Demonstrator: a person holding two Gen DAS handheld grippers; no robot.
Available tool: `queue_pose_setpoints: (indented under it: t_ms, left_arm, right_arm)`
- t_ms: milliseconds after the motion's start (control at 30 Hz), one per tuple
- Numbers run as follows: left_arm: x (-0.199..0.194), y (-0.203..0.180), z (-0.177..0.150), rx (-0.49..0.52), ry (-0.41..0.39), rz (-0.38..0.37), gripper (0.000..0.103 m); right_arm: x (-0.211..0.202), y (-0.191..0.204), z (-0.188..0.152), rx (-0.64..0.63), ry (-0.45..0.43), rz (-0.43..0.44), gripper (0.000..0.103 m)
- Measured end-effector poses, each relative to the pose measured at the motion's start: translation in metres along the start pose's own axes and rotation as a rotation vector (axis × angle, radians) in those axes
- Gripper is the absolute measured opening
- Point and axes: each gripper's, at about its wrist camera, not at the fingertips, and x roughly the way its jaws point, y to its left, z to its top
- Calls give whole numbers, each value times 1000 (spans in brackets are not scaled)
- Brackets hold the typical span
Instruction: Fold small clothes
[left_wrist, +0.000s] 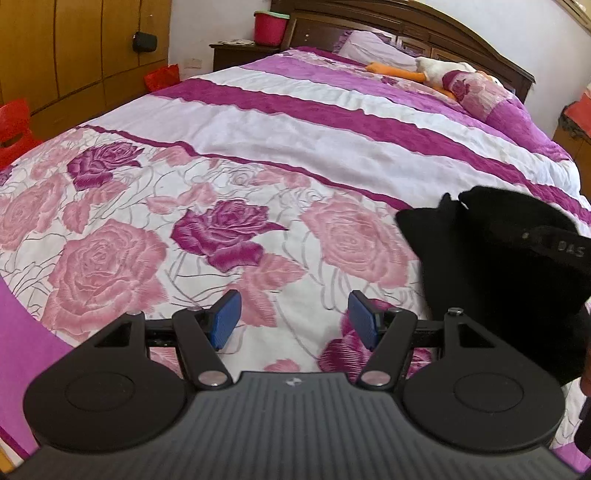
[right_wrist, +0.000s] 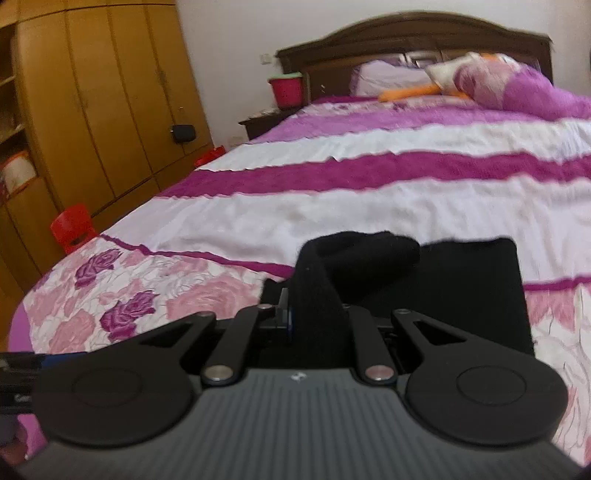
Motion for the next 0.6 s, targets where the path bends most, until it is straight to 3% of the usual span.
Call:
queue_pose_setpoints:
  t_ms: [167, 300, 433, 600]
  left_arm:
    - [1, 9, 1, -27, 9, 11, 69]
    - [-5, 8, 4, 0, -2, 20, 69]
    - [-14, 5, 6, -1, -31, -4, 69]
    - [-26, -11, 11, 19, -63, -58, 69]
  right_arm:
    - [13, 27, -4, -88, 31, 13, 14]
    - [27, 33, -16, -73, 90, 15, 19]
    - [10, 35, -22, -67, 84, 83, 32]
    - [-24, 16, -26, 42, 92, 174, 32]
